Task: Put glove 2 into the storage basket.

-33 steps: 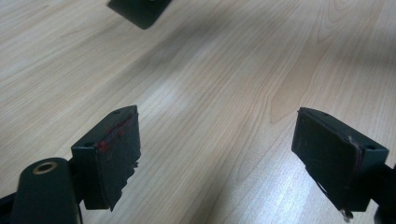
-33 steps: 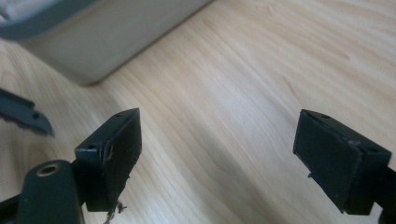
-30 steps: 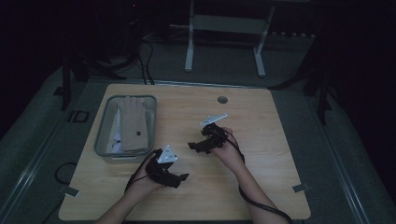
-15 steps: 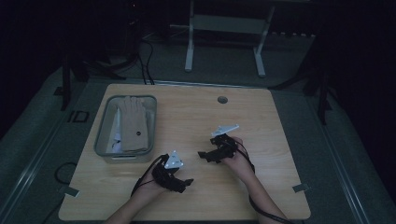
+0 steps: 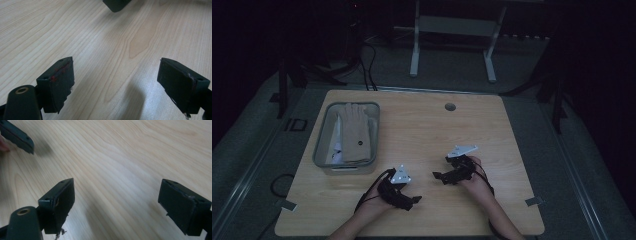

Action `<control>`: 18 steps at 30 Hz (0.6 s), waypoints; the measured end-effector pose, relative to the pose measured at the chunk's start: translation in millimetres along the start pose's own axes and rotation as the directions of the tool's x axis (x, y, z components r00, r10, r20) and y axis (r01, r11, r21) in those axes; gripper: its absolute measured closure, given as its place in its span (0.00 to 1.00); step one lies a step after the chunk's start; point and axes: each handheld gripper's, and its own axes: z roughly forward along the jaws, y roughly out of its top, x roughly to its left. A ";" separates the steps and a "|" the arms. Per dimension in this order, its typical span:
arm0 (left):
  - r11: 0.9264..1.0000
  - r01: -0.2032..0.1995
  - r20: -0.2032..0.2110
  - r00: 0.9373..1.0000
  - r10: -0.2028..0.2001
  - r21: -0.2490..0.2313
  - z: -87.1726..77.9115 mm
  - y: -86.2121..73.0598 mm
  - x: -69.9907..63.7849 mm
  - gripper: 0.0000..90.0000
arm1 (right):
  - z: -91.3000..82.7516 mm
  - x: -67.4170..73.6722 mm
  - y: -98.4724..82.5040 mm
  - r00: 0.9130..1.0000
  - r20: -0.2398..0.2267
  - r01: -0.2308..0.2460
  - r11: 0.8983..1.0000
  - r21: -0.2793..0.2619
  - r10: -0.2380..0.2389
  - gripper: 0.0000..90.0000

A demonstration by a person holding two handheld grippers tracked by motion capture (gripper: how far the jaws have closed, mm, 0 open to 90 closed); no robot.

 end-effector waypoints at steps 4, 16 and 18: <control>1.000 -0.013 0.005 1.000 0.013 0.009 1.6 0.6 -1.8 0.16 | -4.7 -2.5 -11.7 1.000 0.020 -0.003 1.000 0.000 0.003 0.16; 1.000 -0.018 0.016 1.000 0.018 -0.007 2.6 -0.4 -5.8 0.16 | -17.0 -2.9 -24.0 0.999 0.033 -0.016 0.998 -0.054 0.018 0.16; 1.000 -0.023 0.019 1.000 0.024 -0.006 2.4 -0.4 -6.3 0.16 | -16.4 -2.9 -24.1 0.999 0.035 -0.015 0.999 -0.051 0.017 0.16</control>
